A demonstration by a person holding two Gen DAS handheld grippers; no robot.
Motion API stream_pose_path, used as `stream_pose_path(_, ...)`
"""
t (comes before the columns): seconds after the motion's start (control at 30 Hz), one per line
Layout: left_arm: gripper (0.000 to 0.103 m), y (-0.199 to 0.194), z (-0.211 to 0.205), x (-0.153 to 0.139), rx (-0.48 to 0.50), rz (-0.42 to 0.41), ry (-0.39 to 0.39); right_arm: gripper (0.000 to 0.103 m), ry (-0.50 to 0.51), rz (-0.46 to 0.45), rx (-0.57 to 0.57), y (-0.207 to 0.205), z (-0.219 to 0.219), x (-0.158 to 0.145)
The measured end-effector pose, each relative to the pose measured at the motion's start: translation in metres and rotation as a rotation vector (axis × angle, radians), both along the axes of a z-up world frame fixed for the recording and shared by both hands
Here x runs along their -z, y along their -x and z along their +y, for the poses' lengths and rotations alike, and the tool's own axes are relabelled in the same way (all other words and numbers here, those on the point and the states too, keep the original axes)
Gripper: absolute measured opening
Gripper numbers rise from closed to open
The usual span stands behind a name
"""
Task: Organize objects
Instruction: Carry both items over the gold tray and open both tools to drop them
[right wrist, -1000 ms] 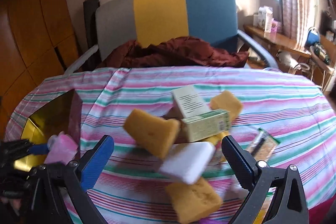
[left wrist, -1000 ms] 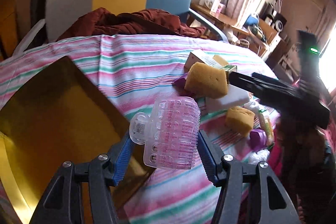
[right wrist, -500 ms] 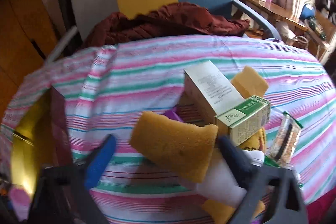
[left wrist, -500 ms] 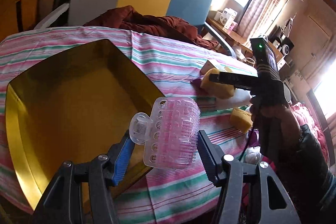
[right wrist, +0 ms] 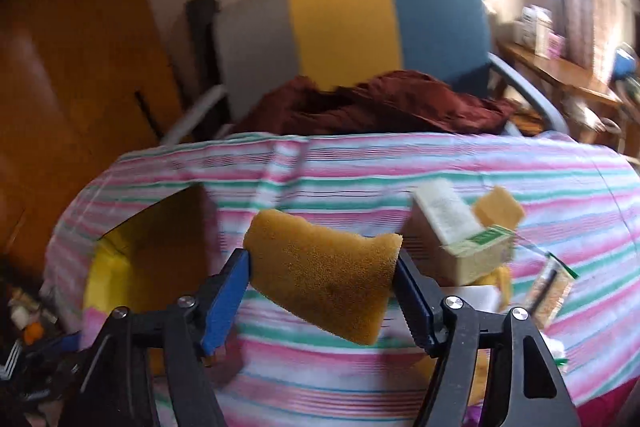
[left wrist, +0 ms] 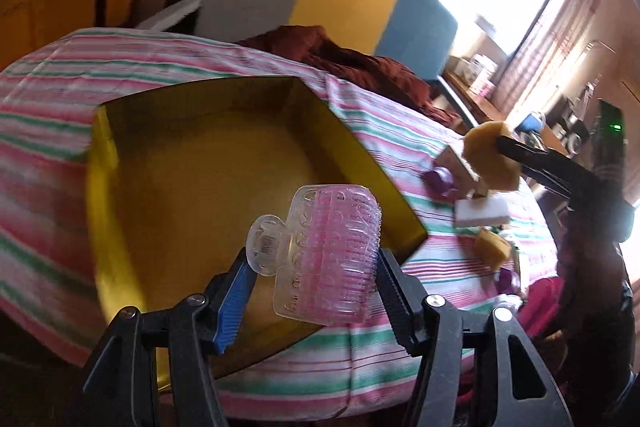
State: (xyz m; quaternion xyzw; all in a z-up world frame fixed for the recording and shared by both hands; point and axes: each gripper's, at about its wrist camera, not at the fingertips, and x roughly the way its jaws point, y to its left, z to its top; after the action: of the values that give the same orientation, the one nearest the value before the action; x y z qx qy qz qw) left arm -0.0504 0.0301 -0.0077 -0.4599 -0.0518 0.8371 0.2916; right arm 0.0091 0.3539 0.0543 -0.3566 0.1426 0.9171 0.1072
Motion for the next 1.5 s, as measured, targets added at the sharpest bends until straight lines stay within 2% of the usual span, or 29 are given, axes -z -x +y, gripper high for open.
stream_pose_path(0.13, 0.061, -0.003, -0.027, 0.005, -0.069, 0.001, 0.025, 0.072, -0.013, 0.002, -0.12, 0.015, -0.046, -0.001)
stream_pose_path(0.37, 0.061, -0.003, -0.055, 0.019, -0.13, -0.022, 0.034, 0.072, -0.032, -0.05, -0.245, 0.044, -0.104, 0.013)
stream_pose_path(0.43, 0.061, -0.001, -0.055, 0.021, -0.123, -0.02, 0.048, 0.072, -0.036, -0.071, -0.276, 0.053, -0.117, 0.017)
stream_pose_path(0.53, 0.061, -0.003, -0.05, 0.026, -0.134, -0.009, 0.113, 0.072, -0.041, -0.107, -0.315, 0.069, -0.13, 0.024)
stream_pose_path(0.67, 0.061, -0.002, -0.052, 0.032, -0.136, -0.03, 0.138, 0.073, -0.051, -0.132, -0.326, 0.101, -0.144, 0.032)
stream_pose_path(0.77, 0.062, -0.004, -0.052, 0.033, -0.124, -0.027, 0.145, 0.079, -0.054, -0.12, -0.31, 0.13, -0.15, 0.032)
stream_pose_path(0.8, 0.063, -0.004, -0.051, 0.033, -0.119, -0.025, 0.151, 0.09, -0.055, -0.11, -0.301, 0.139, -0.15, 0.032)
stream_pose_path(0.87, 0.068, -0.006, -0.048, 0.032, -0.105, -0.018, 0.16, 0.103, -0.057, -0.093, -0.263, 0.154, -0.148, 0.032)
stream_pose_path(0.93, 0.071, -0.007, -0.045, 0.032, -0.099, -0.014, 0.168, 0.103, -0.034, -0.087, -0.242, 0.159, -0.144, 0.033)
stream_pose_path(1.03, 0.071, -0.008, -0.047, 0.032, -0.105, -0.013, 0.161, 0.103, -0.017, -0.095, -0.247, 0.152, -0.143, 0.037)
stream_pose_path(1.3, 0.072, -0.011, -0.055, 0.013, -0.174, 0.061, 0.152, 0.103, -0.21, -0.085, -0.299, 0.105, -0.168, 0.048)
stream_pose_path(1.5, 0.073, -0.015, -0.058, 0.004, -0.216, 0.085, 0.149, 0.103, -0.261, -0.046, -0.279, 0.07, -0.181, 0.043)
